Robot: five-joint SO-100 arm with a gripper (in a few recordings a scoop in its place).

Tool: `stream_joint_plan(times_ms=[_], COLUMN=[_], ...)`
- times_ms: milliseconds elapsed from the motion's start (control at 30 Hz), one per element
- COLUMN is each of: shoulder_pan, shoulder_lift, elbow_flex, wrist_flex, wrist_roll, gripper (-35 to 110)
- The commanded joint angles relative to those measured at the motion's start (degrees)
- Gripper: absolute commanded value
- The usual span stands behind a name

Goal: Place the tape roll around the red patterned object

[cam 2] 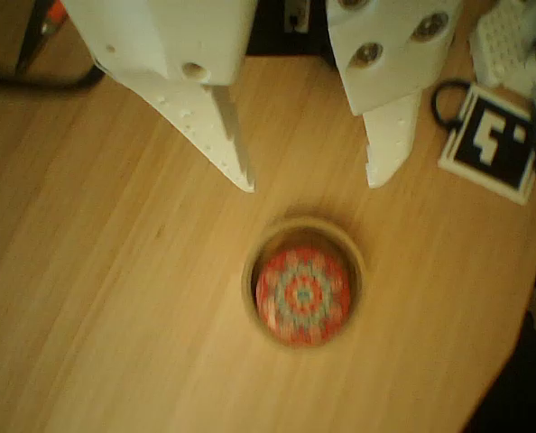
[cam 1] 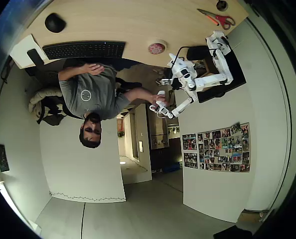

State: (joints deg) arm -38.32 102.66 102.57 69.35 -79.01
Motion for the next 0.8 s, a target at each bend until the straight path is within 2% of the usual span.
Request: stream_joint_plan(times_ms=[0, 200, 567, 767], shoulder_pan=[-1.7, -4.7, -4.4, -4.1], shoulder_lift=[8.5, 15.0, 1.8, 0.0], elbow_flex=[9.5, 22.1, 2.6, 0.5], wrist_flex=[-1.8, -5.4, 1.1, 1.6], wrist_roll=[1.0, 3.4, 0.8, 0.5], gripper=[33, 33, 33, 33])
